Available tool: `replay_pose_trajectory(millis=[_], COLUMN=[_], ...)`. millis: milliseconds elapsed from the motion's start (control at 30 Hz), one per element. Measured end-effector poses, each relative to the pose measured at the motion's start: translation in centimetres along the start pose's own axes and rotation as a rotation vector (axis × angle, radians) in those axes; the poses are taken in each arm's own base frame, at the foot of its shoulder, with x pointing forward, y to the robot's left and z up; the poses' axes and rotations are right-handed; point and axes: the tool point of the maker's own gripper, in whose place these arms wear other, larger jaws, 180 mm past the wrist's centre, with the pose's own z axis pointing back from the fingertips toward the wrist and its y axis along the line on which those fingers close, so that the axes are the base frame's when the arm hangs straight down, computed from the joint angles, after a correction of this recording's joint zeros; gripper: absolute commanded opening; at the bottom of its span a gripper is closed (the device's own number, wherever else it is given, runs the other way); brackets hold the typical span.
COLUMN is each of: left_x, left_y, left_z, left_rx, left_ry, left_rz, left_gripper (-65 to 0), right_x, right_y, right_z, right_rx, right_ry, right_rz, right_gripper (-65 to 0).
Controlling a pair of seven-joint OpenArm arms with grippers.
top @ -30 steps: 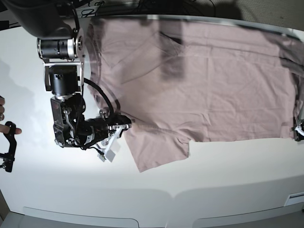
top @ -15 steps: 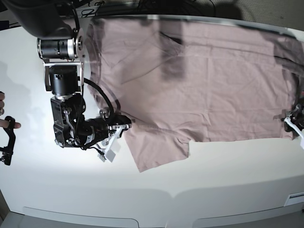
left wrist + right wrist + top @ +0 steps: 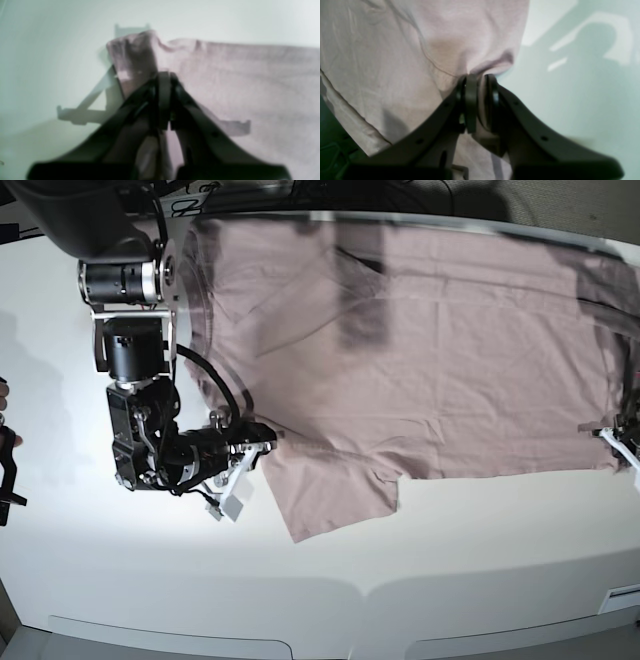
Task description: Fold the T-shirt properly
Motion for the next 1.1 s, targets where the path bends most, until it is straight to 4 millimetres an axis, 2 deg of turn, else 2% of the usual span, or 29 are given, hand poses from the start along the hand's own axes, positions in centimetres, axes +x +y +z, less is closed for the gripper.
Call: replay_pose_trajectory(millis=[200, 267, 600, 933, 1100], left_x=[0.1, 0.1, -0.8, 2.6, 2.7], left_y=[-0.2, -0.5, -0.7, -1.7, -1.8], left_z=[-0.1, -0.1, -0.1, 0.4, 0.5], left_rx=[-0.006, -0.01, -0.016, -0.037, -0.039], left_ry=[-0.007, -0.007, 0.064, 0.028, 0.031], left_rz=[0.019, 0.019, 0.014, -0.042, -0.047], left_gripper=[-65.0, -65.0, -65.0, -65.0, -65.0], right_x=[0.0, 0.0, 0.0, 0.2, 0.8], right_y=[0.0, 0.0, 0.0, 0.0, 0.0], right_z=[0.0, 0.0, 0.0, 0.0, 0.3], right_rx=[0.0, 0.001, 0.0, 0.0, -0.01], right_ry=[0.0, 0.0, 0.0, -0.01, -0.038], right_rz=[0.0, 0.0, 0.0, 0.0, 0.014], right_gripper=[-57.7, -65.0, -65.0, -65.0, -65.0])
